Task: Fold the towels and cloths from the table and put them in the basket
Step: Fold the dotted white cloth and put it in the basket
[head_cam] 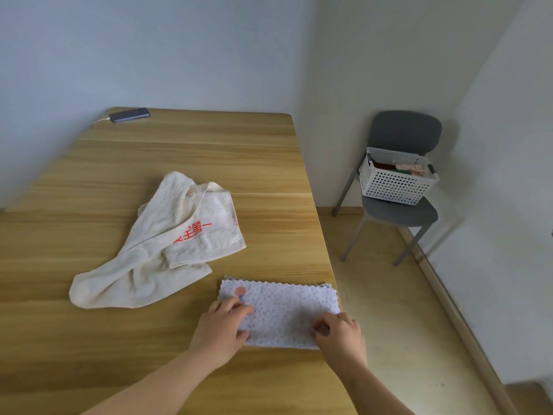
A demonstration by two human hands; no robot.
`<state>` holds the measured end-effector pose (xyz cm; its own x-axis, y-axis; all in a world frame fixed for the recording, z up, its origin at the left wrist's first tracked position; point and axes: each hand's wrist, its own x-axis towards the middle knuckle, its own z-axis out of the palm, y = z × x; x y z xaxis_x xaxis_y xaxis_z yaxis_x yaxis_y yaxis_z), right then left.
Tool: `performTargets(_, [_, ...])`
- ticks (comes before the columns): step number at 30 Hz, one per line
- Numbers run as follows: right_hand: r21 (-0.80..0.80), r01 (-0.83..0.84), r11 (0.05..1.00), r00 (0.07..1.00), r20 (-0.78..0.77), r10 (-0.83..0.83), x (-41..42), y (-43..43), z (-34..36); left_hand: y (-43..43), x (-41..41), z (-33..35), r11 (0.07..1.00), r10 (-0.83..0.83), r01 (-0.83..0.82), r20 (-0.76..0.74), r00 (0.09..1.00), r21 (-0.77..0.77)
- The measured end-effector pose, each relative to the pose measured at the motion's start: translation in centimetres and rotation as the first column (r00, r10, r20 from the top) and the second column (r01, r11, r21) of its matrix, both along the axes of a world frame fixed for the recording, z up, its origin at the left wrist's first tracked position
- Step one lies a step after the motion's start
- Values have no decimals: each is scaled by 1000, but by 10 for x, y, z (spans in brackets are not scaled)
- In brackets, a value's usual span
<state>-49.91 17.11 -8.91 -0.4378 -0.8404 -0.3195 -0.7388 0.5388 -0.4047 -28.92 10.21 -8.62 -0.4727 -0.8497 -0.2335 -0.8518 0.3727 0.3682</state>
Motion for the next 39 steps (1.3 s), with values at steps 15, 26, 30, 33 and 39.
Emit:
performTargets(15, [48, 446, 894, 859, 257, -442, -22, 29, -8, 20, -8, 14, 980, 19, -23, 21, 1000, 197])
performTargets(26, [-230, 431, 873, 717, 674, -177, 31, -7, 48, 3, 5, 4, 702, 637, -362, -314, 704, 613])
performTargets(30, [-248, 233, 940, 701, 713, 14, 71, -25, 45, -3, 9, 9, 467, 843, -331, -300, 447, 820])
performTargets(33, [-172, -13, 985, 707, 695, 131, 94, -26, 31, -7, 15, 11, 351, 896, -231, -254, 365, 907])
performTargets(39, [-194, -22, 981, 752, 643, 144, 92, -20, 20, -8, 10, -2, 560, 783, -448, -270, 560, 697])
